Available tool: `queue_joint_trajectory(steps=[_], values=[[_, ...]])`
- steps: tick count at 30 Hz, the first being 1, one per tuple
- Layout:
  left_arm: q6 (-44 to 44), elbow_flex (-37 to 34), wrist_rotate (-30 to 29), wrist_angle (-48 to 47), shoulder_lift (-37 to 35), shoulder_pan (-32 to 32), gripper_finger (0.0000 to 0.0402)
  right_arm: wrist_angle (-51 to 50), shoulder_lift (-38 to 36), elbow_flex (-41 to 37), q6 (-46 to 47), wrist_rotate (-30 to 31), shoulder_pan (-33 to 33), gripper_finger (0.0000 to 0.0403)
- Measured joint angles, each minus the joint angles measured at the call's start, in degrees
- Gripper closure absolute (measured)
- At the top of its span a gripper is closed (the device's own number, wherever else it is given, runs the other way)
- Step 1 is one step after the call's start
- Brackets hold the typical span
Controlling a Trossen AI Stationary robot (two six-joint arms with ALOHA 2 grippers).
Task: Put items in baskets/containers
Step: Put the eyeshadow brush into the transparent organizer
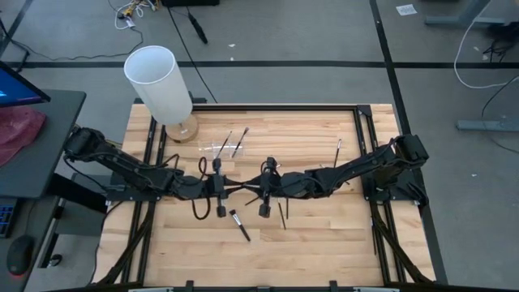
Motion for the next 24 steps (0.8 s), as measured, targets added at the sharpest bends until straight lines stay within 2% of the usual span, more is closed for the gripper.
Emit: queue_joint_trajectory(steps=[6, 10, 13, 18, 22, 24], values=[[-7.6, -0.2, -10.7, -13.6, -3.4, -1.7, 0.0388, -6.8, -2.6, 0.1, 2.1, 10.1, 2.3, 0.0295], [-12.0, -0.5, -19.1, -21.9, -9.2, -2.0, 0.0388, -8.8, -2.5, 0.1, 3.8, 11.1, 4.8, 0.0272], [-12.4, -2.9, -24.4, -22.6, -15.2, -0.9, 0.0388, -8.5, -2.1, -1.2, 5.4, 11.1, 6.7, 0.0267], [-13.3, -9.7, -23.8, -22.1, -25.8, 5.7, 0.0388, -1.2, -2.1, -6.7, 8.1, 11.1, 9.0, 0.0271], [-14.4, -15.8, -19.1, -19.6, -31.3, 13.9, 0.0388, 9.3, -2.1, -11.8, 8.6, 11.1, 9.8, 0.0278], [-13.4, -18.7, -15.7, -14.9, -32.6, 18.0, 0.0388, 14.4, -2.0, -14.0, 8.5, 11.1, 10.0, 0.0281]])
